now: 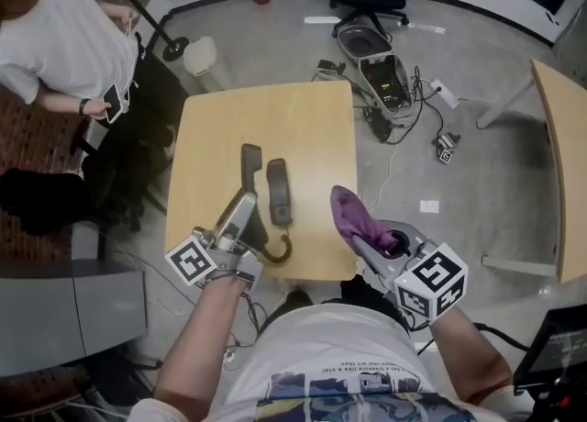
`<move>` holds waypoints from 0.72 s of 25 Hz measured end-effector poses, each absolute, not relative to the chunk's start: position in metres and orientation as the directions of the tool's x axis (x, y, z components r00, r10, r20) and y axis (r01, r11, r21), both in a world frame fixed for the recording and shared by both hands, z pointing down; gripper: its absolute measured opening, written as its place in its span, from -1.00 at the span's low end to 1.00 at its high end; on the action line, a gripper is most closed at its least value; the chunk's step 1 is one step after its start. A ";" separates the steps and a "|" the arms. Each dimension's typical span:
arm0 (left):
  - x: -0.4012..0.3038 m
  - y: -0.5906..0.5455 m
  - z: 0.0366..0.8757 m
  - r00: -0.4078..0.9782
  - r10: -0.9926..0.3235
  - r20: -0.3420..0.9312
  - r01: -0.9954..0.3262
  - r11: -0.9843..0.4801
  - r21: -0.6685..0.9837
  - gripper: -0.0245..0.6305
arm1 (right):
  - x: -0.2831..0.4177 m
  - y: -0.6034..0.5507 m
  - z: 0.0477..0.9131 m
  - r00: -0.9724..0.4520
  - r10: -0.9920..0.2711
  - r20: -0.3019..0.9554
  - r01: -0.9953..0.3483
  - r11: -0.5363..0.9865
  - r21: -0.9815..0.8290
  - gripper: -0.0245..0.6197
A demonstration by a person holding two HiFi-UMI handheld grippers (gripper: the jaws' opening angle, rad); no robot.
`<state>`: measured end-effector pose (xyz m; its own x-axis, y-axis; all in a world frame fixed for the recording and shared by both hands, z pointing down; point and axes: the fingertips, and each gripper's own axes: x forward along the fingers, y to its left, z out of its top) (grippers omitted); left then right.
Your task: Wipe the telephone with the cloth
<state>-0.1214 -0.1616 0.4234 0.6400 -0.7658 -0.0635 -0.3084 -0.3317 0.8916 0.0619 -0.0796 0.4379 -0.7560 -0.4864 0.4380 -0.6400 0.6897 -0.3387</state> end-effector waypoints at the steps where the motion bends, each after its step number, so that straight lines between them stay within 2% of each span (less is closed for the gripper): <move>1: -0.121 -0.162 0.434 0.629 -0.777 -0.020 -0.340 -0.298 0.892 -0.13 | 0.068 -0.083 0.441 -0.747 -0.493 0.446 -0.649 0.685 -0.330 -0.66; 4: -0.127 -0.161 0.469 0.588 -0.796 0.145 -0.484 -0.202 0.851 -0.14 | 0.080 -0.087 0.446 -0.735 -0.501 0.458 -0.662 0.677 -0.322 -0.66; 7: -0.133 -0.166 0.493 0.550 -0.797 0.248 -0.608 -0.179 0.774 -0.14 | 0.087 -0.090 0.450 -0.740 -0.491 0.459 -0.657 0.672 -0.341 -0.66; 18: -0.135 -0.185 0.555 0.389 -0.766 0.512 -0.831 -0.051 0.554 -0.14 | 0.101 -0.104 0.460 -0.765 -0.437 0.473 -0.623 0.690 -0.370 -0.66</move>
